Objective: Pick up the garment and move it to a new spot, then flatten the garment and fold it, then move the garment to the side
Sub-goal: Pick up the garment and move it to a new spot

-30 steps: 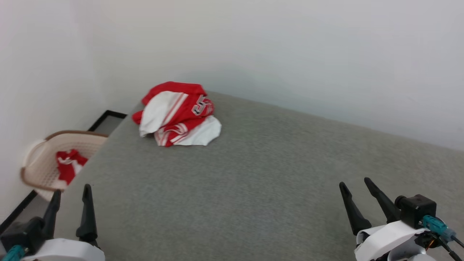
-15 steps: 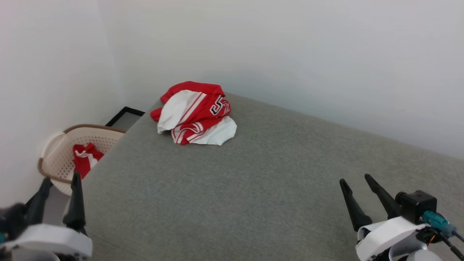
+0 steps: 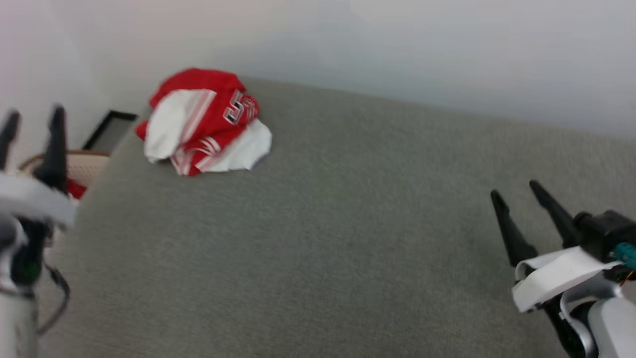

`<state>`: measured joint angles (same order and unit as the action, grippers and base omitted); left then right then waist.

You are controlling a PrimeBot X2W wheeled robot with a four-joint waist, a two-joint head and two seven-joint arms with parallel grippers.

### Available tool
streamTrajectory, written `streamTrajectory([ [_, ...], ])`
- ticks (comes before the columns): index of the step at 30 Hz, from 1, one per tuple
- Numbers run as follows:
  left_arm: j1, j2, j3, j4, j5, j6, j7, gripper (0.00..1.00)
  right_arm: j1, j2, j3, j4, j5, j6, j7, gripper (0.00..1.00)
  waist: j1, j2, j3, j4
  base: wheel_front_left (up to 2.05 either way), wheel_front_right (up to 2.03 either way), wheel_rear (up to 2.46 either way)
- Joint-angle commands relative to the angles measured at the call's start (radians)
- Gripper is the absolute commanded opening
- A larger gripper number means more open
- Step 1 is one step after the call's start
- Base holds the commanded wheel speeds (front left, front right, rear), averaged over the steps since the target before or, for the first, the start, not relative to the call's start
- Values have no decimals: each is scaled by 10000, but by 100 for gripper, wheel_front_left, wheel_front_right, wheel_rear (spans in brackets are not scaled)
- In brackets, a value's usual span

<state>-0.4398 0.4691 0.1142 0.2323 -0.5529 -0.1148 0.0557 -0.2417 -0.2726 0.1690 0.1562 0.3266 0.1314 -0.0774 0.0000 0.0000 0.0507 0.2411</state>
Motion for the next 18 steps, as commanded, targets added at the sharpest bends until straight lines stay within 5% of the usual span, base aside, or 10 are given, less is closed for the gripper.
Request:
streamTrajectory([
  [1, -394, 85, -70, 179, -98, -63, 59, 100, -194, -14, -74, -107, -109, -14, 26, 100, 0, 0, 1466, -1040, 0, 0, 0],
  [18, -5446, 1924, -2529, 4479, -1372, -160, 2179, 100, -986, 138, -741, -2100, -825, -14, 606, 100, 0, 0, 4685, -2136, 0, 0, 0],
])
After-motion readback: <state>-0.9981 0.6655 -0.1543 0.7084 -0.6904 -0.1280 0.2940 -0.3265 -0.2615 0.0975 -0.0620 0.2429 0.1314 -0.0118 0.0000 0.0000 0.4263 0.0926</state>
